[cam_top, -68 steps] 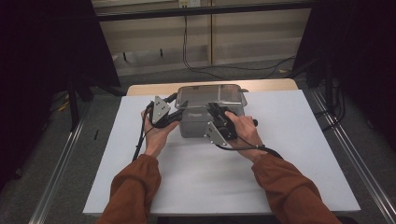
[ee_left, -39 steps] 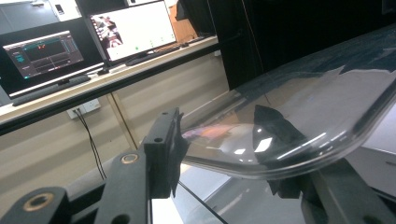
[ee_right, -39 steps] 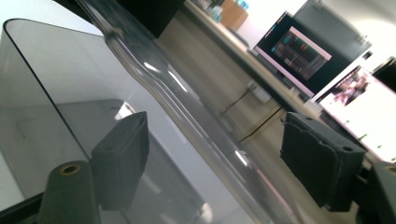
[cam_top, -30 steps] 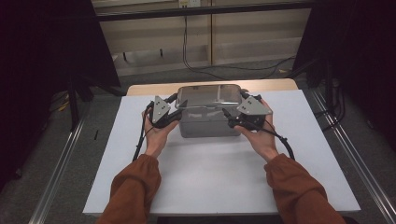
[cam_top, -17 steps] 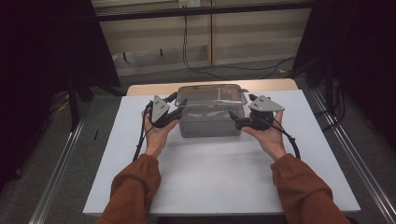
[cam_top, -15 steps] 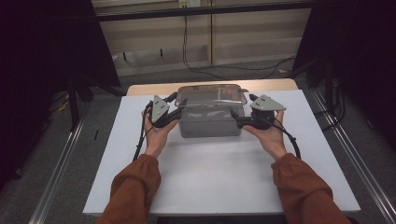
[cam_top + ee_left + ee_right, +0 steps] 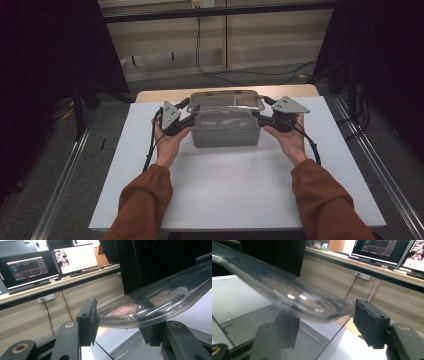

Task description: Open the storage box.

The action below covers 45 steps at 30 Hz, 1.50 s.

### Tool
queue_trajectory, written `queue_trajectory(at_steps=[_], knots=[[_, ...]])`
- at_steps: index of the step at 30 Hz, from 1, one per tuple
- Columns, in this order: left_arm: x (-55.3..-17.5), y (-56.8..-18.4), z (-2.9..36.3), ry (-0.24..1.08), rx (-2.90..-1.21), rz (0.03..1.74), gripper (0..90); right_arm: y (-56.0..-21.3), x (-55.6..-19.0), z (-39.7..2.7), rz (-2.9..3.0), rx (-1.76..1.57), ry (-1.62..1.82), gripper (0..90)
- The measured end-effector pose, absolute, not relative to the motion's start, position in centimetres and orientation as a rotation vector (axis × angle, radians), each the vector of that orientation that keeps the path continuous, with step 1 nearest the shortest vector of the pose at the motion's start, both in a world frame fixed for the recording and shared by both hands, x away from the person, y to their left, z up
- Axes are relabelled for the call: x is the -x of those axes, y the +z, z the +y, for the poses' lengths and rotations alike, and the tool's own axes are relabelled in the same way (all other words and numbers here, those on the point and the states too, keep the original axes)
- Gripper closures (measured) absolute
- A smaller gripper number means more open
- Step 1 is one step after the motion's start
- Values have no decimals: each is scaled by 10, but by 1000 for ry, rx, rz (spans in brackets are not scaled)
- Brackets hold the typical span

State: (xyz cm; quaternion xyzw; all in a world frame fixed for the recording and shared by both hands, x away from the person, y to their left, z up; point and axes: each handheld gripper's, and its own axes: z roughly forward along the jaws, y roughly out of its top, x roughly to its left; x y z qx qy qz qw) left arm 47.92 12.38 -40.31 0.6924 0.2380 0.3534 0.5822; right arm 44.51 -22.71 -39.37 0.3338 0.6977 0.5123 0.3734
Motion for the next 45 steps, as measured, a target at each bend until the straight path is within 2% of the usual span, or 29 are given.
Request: queue_trajectory(at_steps=[11,18,27,45], knots=[[-486,-398,124,799,-1598,564,532,-383,-453,-230,1775,-847,1368,530],[-492,-396,128,783,-1587,579,543,-382,-457,-231,1747,-886,1428,525],[-500,-389,126,805,-1588,582,509,-376,-464,-231,1731,-874,1453,545],[-514,-382,120,822,-1585,598,502,-368,-474,-233,1699,-891,1499,591]])
